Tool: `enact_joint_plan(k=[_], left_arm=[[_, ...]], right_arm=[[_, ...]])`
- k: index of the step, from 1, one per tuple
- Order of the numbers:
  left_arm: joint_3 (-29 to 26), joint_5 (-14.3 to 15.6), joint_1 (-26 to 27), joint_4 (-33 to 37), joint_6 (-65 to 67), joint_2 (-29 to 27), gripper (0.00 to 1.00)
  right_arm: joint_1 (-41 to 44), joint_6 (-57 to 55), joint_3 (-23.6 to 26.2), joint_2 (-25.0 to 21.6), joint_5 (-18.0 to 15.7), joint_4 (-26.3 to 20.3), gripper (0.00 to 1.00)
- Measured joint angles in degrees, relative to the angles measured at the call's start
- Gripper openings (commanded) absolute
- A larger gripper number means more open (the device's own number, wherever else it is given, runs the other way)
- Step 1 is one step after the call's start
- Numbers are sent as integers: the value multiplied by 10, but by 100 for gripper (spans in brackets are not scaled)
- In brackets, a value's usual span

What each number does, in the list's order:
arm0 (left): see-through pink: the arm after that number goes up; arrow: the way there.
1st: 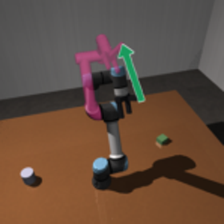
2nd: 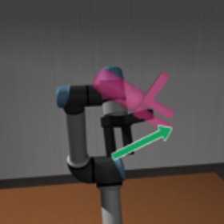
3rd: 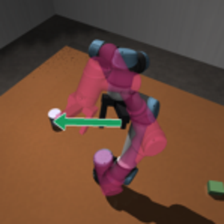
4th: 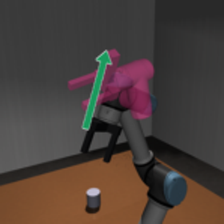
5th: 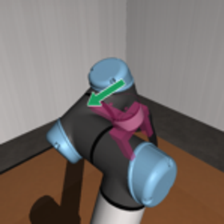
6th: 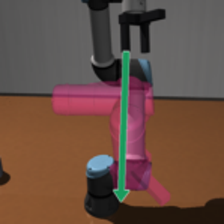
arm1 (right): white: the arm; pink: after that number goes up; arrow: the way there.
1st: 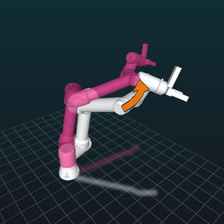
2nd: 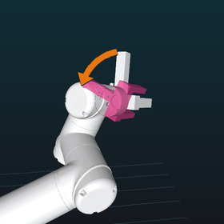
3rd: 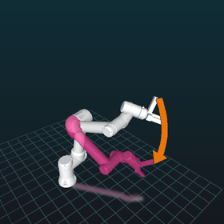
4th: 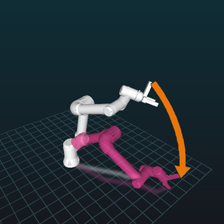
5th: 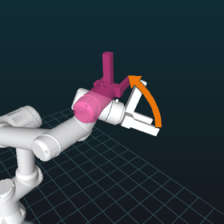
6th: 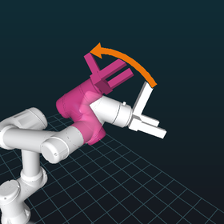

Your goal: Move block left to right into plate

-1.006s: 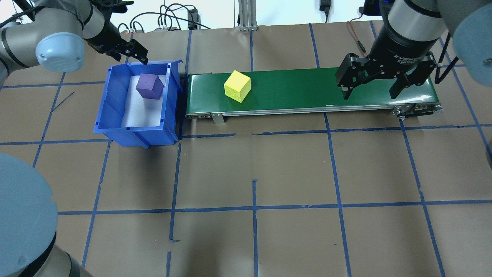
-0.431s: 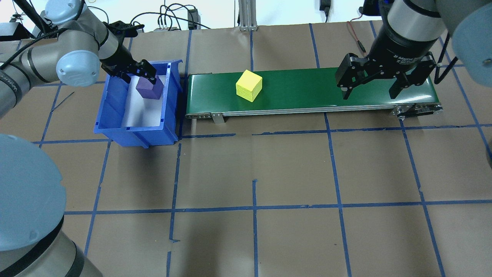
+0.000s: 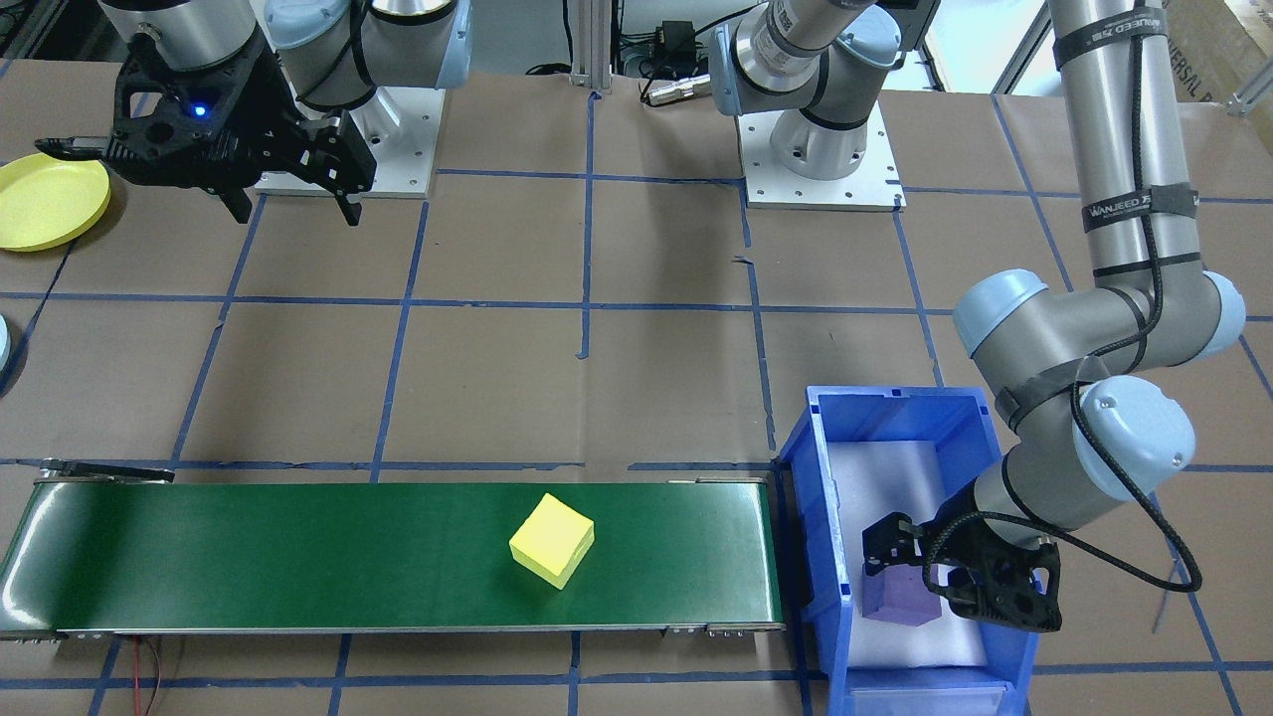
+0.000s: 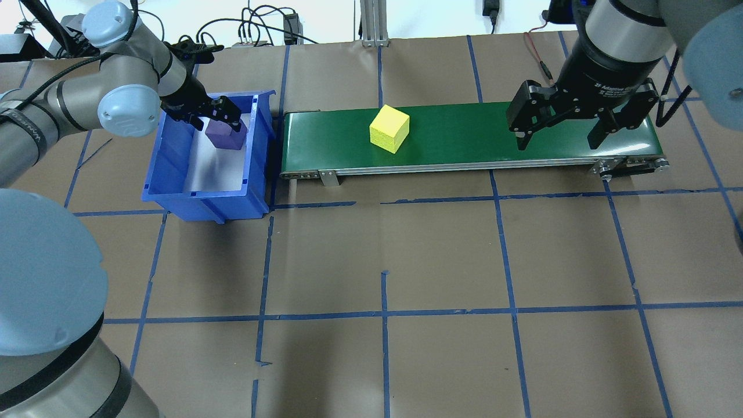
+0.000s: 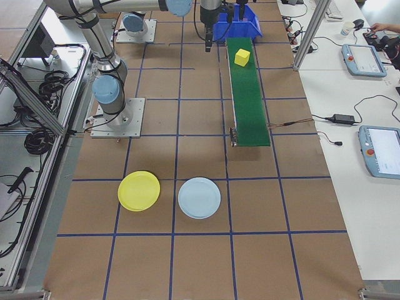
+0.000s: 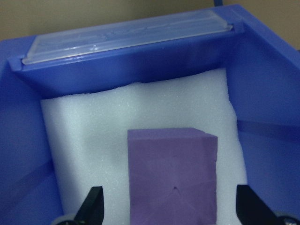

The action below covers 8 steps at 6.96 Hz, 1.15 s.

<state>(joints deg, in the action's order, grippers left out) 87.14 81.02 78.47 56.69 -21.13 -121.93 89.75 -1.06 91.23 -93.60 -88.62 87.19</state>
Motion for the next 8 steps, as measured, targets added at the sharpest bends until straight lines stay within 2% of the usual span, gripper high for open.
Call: enact_joint_plan(k=[3, 4, 5, 6, 8], left_arm=[[-3, -1, 4, -16, 0, -9, 100], [-3, -1, 4, -30, 0, -17, 93], [-3, -2, 4, -38, 0, -22, 71], [-4, -1, 4, -41, 0, -23, 42], [-8, 2, 8, -43, -1, -13, 41]], right_arm=[[-20, 2, -1, 1, 2, 2, 100], [-28, 2, -1, 1, 2, 2, 100], [-32, 3, -1, 1, 3, 2, 100], [-35, 4, -2, 1, 3, 2, 100], [-68, 48, -6, 8, 8, 10, 100]])
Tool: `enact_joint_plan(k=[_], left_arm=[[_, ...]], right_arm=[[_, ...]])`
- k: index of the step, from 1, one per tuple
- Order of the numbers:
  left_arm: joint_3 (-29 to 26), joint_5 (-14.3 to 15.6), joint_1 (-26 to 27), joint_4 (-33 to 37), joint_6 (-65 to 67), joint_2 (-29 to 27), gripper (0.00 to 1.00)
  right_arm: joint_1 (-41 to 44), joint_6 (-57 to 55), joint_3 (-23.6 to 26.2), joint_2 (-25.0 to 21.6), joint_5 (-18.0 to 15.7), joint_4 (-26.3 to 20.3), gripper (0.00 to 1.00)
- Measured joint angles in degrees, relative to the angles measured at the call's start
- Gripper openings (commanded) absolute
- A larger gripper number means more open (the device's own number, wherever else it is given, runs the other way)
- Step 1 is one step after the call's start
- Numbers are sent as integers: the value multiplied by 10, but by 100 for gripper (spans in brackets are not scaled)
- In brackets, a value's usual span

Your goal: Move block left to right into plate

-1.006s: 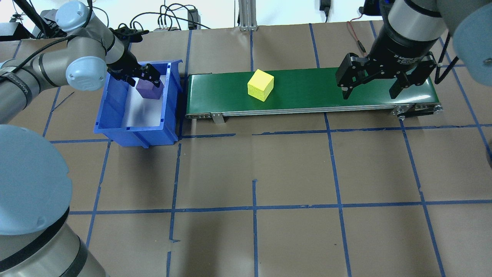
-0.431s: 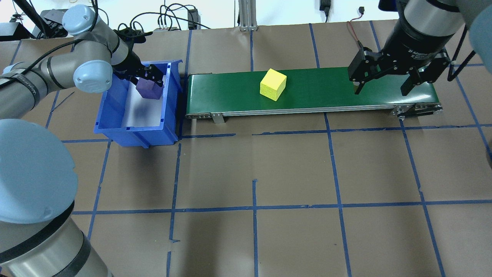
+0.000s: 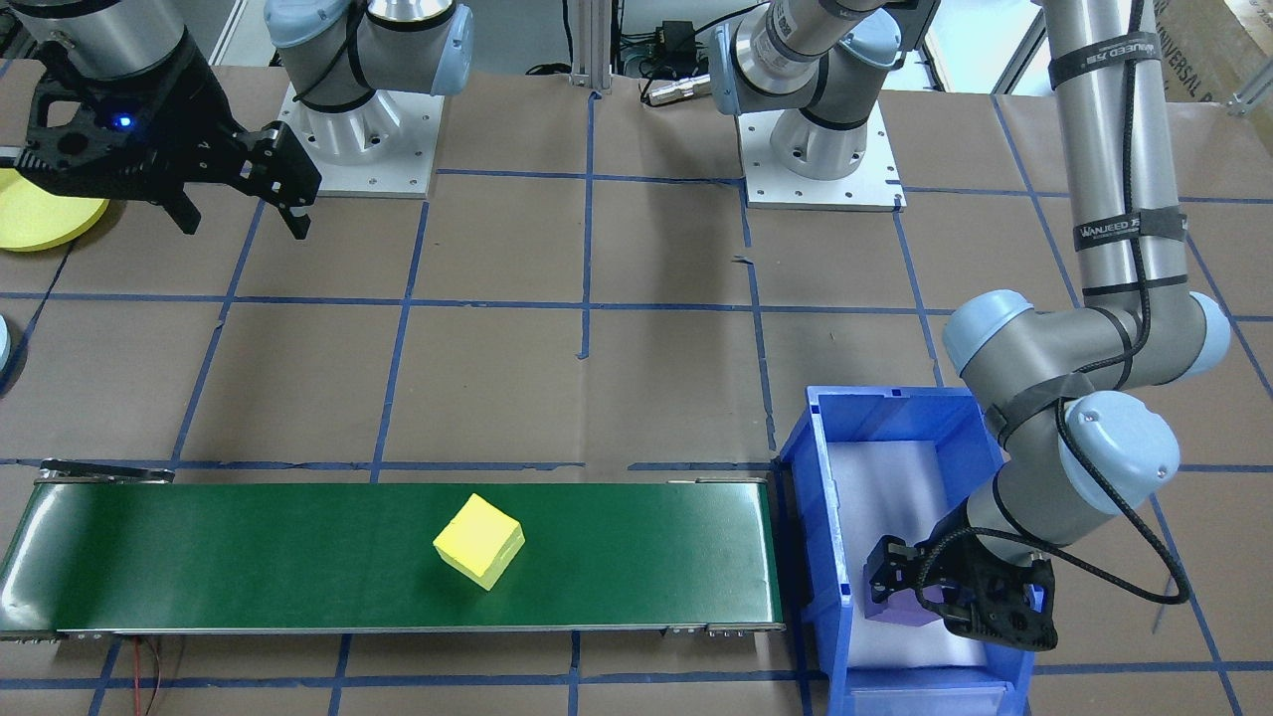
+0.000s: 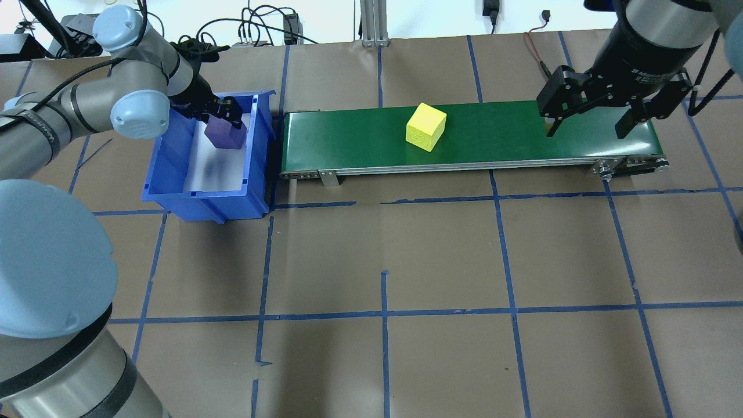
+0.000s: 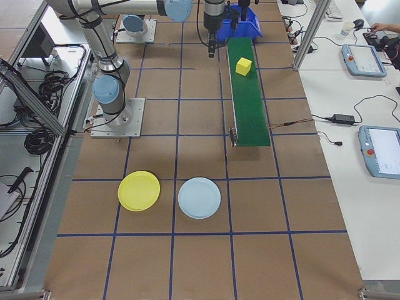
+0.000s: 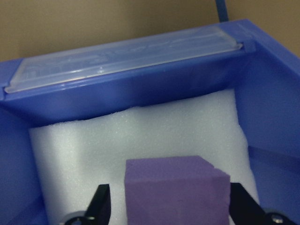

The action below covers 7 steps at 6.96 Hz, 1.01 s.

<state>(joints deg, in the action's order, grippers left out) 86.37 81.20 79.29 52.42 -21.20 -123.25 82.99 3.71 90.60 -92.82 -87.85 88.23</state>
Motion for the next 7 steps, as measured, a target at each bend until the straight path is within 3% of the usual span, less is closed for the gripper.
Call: enact_joint_plan(k=[2, 4, 7], left_arm=[[-2, 14, 30, 27, 18, 62, 41], [-3, 21, 69, 73, 69, 126, 41], [3, 21, 124, 72, 180, 131, 41]], right_arm=[[-75, 57, -21, 48, 43, 13, 100], [-116, 98, -61, 131, 73, 52, 100], [-148, 113, -82, 226, 78, 143, 100]])
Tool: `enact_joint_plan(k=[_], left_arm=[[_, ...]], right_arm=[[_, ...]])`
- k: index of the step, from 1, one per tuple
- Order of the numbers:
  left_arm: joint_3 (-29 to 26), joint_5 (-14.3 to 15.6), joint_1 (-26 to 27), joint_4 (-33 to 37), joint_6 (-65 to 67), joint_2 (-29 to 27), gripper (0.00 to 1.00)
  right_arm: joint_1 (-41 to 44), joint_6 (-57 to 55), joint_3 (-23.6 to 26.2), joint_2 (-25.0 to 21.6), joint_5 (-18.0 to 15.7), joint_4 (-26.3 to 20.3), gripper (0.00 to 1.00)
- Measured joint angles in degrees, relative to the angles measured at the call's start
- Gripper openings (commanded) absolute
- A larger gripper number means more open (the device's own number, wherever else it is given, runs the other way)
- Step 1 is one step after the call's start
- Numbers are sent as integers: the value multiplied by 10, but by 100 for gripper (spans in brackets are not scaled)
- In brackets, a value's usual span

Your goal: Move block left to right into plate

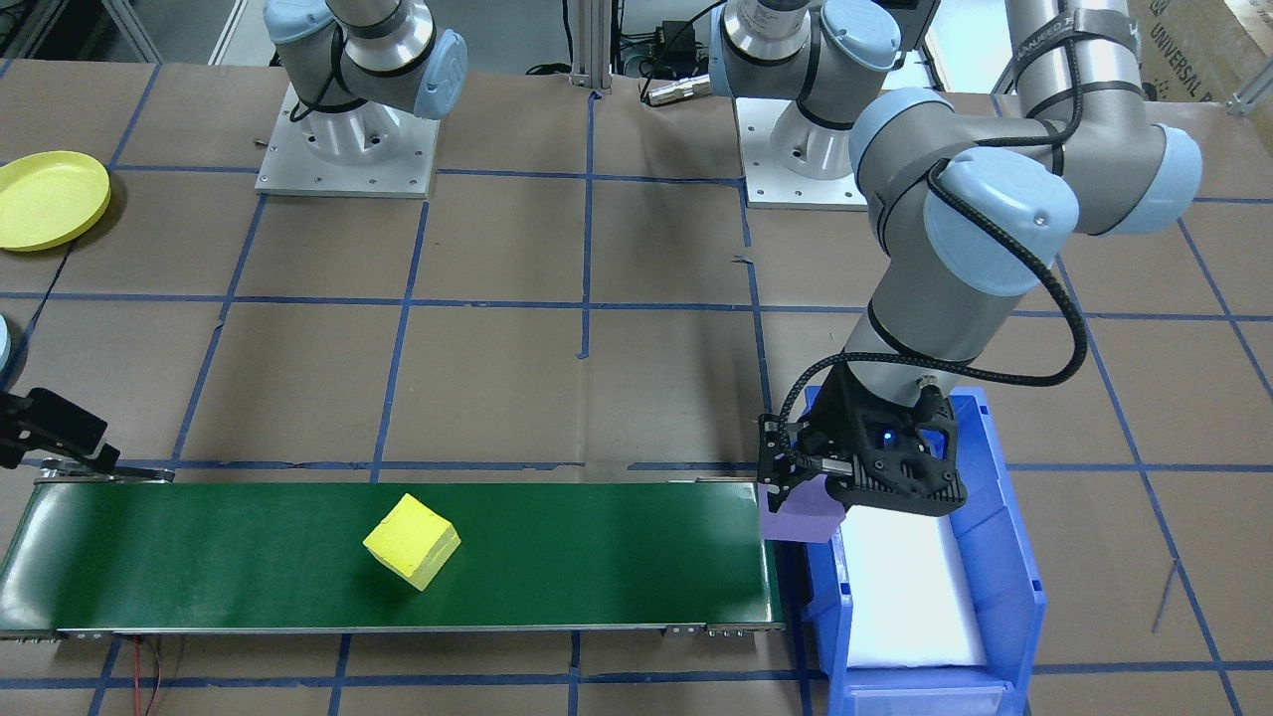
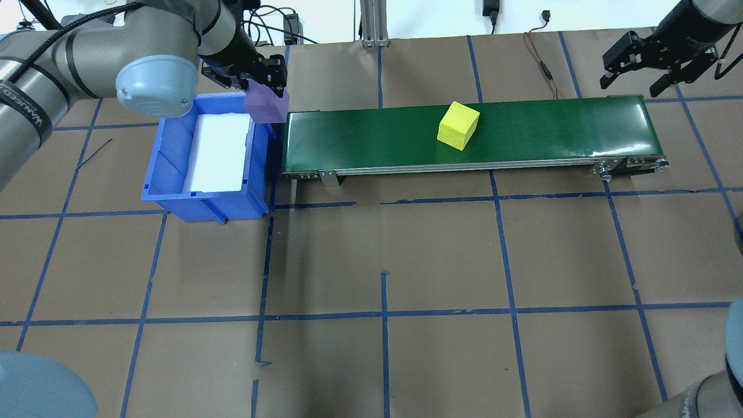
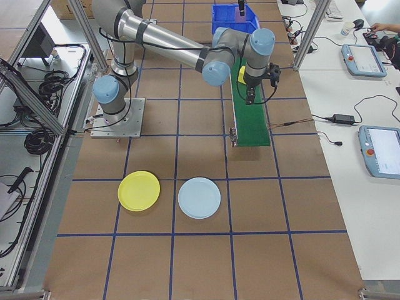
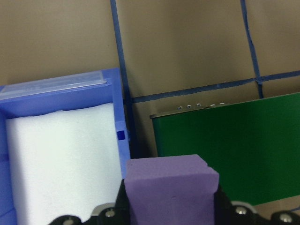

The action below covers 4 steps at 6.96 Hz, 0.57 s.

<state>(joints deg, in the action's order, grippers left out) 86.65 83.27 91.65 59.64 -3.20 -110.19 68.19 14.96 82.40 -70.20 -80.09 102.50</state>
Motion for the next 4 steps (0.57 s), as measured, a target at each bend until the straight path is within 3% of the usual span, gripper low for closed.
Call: enact_joint_plan(k=[3, 4], left_arm=[[6, 0, 17, -47, 23, -45, 41], [7, 0, 24, -51, 31, -53, 51]], right_arm=[[-11, -5, 2, 45, 47, 41, 100], [-11, -12, 5, 49, 61, 46, 100]])
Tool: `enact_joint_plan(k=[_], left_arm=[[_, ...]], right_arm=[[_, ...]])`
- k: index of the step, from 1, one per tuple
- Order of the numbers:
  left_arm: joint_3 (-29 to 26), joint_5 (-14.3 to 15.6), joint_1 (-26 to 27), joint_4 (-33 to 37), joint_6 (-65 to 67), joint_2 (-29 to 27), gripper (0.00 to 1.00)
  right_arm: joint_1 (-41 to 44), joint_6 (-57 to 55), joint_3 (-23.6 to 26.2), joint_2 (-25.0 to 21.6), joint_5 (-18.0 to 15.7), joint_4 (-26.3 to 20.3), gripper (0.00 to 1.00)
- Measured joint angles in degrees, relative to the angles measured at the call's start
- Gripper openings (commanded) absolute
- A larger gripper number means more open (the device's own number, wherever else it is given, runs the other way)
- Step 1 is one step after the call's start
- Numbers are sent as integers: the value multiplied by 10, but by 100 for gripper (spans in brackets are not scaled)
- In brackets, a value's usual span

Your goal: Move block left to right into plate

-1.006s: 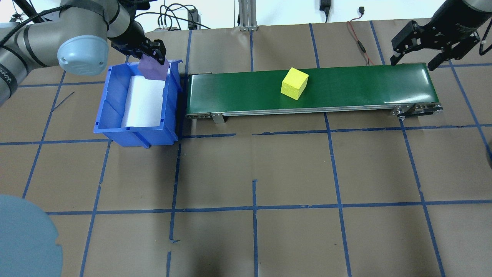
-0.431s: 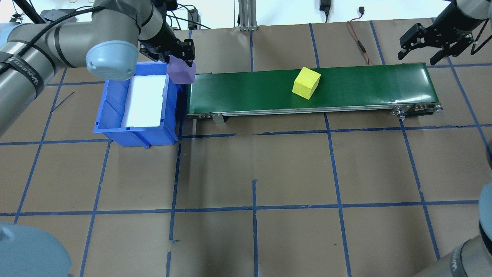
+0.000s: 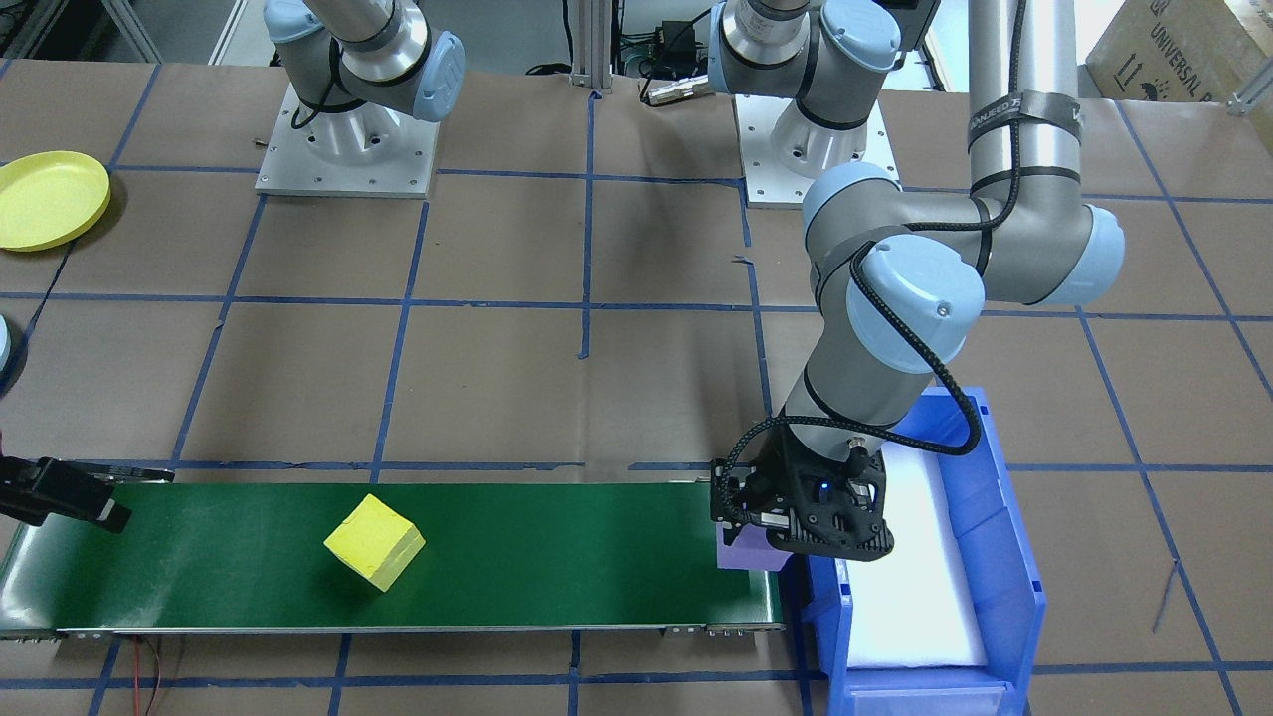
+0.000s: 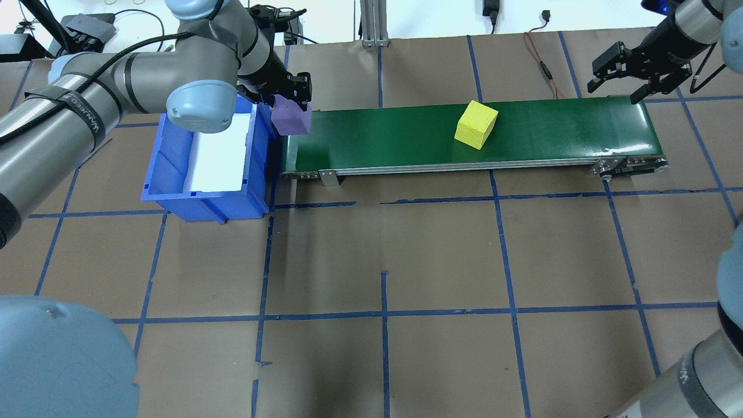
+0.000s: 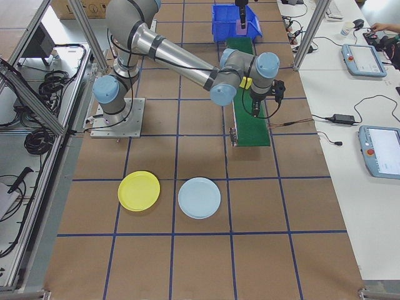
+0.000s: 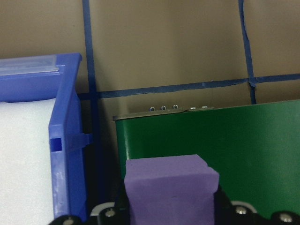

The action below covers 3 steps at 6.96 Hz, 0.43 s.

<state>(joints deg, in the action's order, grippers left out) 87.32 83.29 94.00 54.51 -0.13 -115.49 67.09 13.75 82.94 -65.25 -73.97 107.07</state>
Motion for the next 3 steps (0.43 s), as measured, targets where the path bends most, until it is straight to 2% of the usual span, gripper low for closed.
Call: enact_joint_plan(k=[1, 2, 3], left_arm=[[0, 0, 3, -1, 5, -6, 94], [0, -1, 5, -2, 7, -10, 100], [1, -1, 5, -2, 8, -11, 100]], right_arm=[[0, -10, 2, 2, 14, 2, 100], [0, -20, 4, 3, 25, 2, 100], [0, -30, 5, 6, 37, 3, 100]])
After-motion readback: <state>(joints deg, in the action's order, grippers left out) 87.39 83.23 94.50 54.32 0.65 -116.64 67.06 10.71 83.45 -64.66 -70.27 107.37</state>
